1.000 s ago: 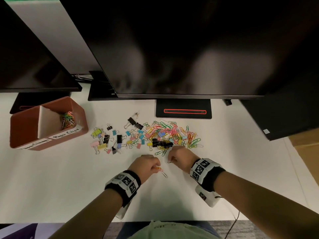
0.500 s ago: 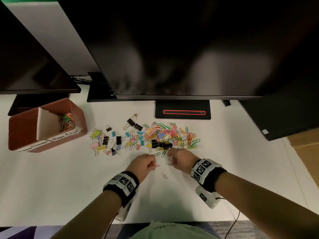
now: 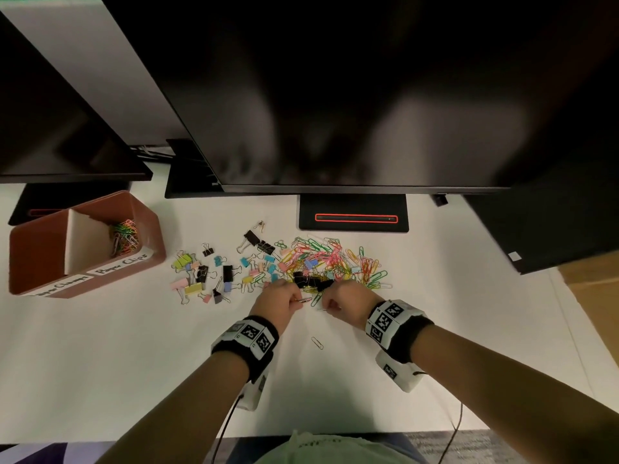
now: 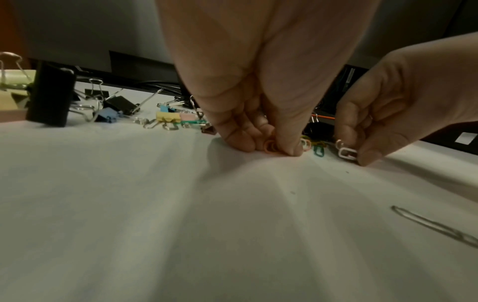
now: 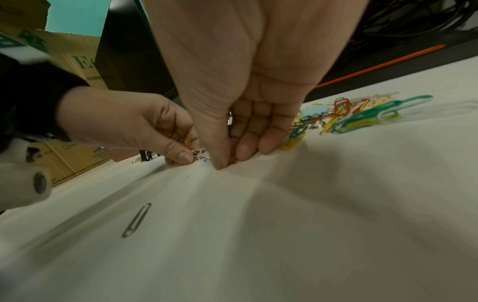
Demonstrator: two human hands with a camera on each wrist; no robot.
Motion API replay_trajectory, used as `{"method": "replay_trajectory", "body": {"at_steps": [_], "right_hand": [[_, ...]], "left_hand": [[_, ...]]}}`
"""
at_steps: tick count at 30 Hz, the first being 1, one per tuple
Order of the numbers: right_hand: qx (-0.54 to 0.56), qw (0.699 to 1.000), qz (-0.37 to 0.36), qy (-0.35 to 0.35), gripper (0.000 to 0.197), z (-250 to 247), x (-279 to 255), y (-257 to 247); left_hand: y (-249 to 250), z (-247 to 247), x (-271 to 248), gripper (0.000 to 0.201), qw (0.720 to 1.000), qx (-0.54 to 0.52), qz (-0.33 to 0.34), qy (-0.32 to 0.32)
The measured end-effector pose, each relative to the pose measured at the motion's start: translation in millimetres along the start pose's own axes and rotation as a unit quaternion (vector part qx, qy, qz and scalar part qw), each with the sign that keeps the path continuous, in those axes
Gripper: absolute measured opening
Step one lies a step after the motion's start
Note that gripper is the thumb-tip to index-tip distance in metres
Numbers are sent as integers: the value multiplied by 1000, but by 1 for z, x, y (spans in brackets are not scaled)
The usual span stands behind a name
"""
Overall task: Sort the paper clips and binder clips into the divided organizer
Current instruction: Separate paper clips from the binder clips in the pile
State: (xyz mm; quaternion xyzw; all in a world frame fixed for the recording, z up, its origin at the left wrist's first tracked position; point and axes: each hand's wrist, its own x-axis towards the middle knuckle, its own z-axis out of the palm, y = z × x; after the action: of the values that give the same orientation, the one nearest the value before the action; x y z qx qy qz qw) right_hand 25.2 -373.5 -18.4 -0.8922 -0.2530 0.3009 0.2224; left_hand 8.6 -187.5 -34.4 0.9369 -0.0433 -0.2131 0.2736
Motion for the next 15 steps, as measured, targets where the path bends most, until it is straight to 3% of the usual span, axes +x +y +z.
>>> {"method": "replay_trajectory", "body": {"at_steps": [5,15], "right_hand": [[-12,1000,-15,-8,29,-4,11,-3],[-55,998,-3,-19,17,1,12,5]], "left_hand": [[-3,-1,0,8,1000,23,15,-4],[-25,-1,-14,5,995,22,88,-34]]}}
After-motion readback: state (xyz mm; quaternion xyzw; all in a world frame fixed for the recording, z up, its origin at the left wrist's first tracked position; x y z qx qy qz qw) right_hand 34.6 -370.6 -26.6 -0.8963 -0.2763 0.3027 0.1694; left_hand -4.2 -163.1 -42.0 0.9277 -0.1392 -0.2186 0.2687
